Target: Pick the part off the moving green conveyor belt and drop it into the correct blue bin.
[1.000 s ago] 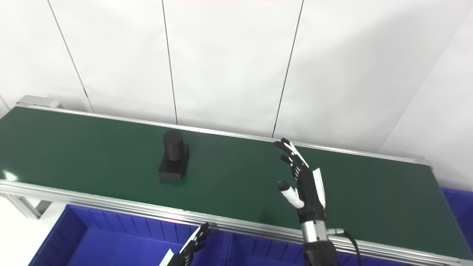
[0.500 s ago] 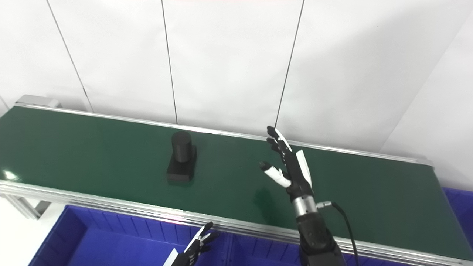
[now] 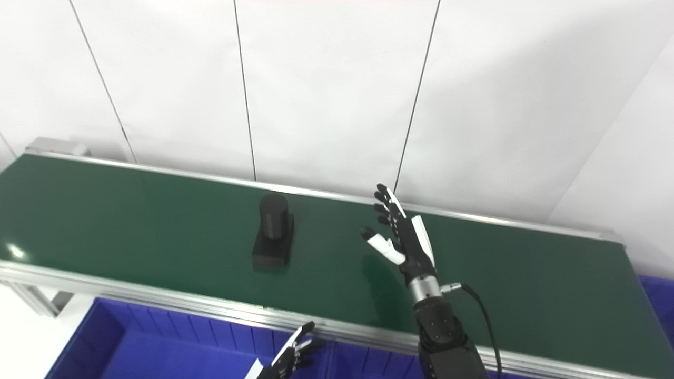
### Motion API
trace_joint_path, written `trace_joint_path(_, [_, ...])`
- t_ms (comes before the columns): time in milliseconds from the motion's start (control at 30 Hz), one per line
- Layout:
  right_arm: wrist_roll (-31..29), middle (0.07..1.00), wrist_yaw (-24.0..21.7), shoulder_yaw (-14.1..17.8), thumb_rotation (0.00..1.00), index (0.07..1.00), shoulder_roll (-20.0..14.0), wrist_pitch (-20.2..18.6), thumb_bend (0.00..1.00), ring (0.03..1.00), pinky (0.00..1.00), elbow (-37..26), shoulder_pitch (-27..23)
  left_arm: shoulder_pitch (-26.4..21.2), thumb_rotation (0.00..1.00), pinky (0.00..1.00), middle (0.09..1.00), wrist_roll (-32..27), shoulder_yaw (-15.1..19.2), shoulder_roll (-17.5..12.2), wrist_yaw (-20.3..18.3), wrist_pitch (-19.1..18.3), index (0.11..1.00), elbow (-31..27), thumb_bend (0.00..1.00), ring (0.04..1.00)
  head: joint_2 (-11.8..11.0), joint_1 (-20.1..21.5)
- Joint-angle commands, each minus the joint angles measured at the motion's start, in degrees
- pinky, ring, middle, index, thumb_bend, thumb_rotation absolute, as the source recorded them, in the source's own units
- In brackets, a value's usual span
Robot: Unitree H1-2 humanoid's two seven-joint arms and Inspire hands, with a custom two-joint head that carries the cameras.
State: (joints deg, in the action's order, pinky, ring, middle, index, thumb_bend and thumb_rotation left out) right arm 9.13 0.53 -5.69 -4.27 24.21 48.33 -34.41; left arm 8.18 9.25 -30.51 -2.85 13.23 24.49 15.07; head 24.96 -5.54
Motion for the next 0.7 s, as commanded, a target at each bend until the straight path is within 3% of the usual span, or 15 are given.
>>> trace_joint_path(0, [-1.2, 0.936, -0.7, 0.0, 0.71, 0.957, 1.0, 2.5, 1.0, 0.902, 0.85, 0.7, -4.0, -0.9, 0.94, 0.82, 0.863, 0.3, -1.0, 0.9, 1.2, 2.4, 0.96, -2.1, 0.92, 0.871, 0.1, -0.1])
trace_joint_path(333, [3.0, 0.925, 3.7, -2.4, 0.51, 0.97, 1.4, 2.5, 1.0, 0.85, 0.78, 6.8, -7.8, -0.8, 0.92, 0.8, 0.845, 0.1, -2.8, 1.3, 2.5, 2.4, 0.945, -3.1, 0.93, 0.856, 0.0, -0.6])
trace_joint_path(467, [4.9, 0.916, 5.5, -3.2, 0.46, 0.963, 1.8, 1.8, 1.0, 0.815, 0.73, 6.9, -8.4, -1.1, 0.92, 0.8, 0.838, 0.3, -3.1, 1.3, 2.9, 2.4, 0.944, -3.0, 0.94, 0.852, 0.0, -0.6])
trace_joint_path(567, [5.7, 0.892, 6.6, -3.3, 0.37, 0.935, 2.6, 0.4, 1.0, 0.786, 0.69, 6.3, -8.7, -1.3, 0.92, 0.76, 0.821, 0.4, -3.3, 1.4, 3.4, 2.4, 0.935, -2.9, 0.95, 0.833, 0.0, -0.5])
trace_joint_path(667, [6.7, 0.882, 7.4, -3.6, 0.36, 0.92, 3.0, -0.5, 1.0, 0.771, 0.67, 5.3, -8.8, -1.4, 0.93, 0.74, 0.815, 0.6, -3.6, 1.3, 3.7, 2.4, 0.934, -2.9, 0.96, 0.826, 0.0, -0.5])
